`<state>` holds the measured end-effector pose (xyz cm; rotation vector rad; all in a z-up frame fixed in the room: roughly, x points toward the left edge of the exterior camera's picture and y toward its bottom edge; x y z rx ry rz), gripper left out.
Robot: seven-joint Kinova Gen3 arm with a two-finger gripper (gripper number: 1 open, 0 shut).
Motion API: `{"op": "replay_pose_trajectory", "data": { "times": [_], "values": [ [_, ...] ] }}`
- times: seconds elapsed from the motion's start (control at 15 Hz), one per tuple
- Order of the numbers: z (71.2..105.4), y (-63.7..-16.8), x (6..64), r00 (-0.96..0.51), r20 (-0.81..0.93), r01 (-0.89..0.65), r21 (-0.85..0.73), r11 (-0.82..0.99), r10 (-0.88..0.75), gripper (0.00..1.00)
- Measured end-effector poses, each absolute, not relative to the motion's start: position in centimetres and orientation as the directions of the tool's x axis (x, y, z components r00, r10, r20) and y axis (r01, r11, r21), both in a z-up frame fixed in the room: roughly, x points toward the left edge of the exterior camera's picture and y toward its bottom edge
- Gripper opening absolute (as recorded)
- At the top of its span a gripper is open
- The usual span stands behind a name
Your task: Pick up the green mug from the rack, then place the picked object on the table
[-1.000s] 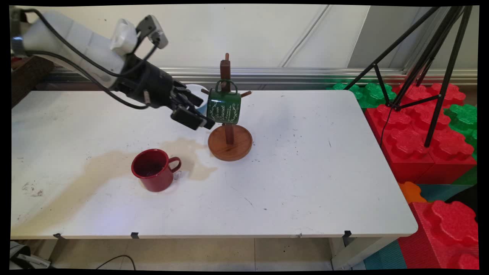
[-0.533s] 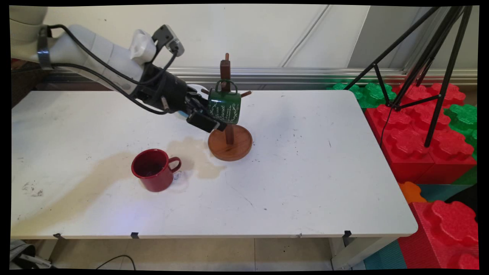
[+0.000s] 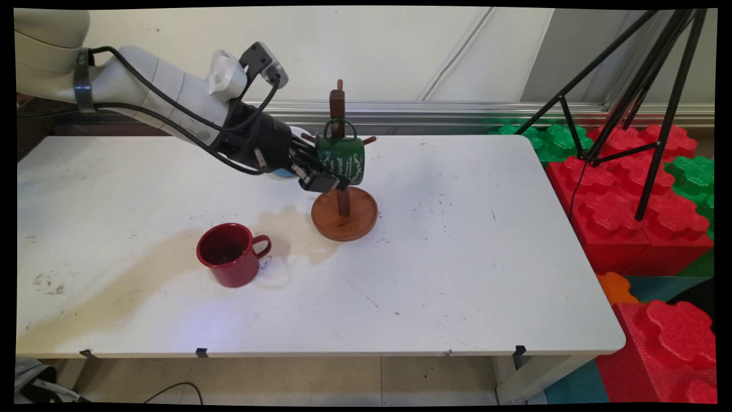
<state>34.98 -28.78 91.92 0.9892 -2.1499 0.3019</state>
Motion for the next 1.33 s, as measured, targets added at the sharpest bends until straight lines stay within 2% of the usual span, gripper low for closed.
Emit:
{"op": "replay_pose_trajectory", "data": {
  "times": [1.33],
  "values": [
    [95.0, -25.5, 34.9, -0.477, 0.724, -0.693, 0.039, 0.720, -0.498, 0.00]
  ]
}}
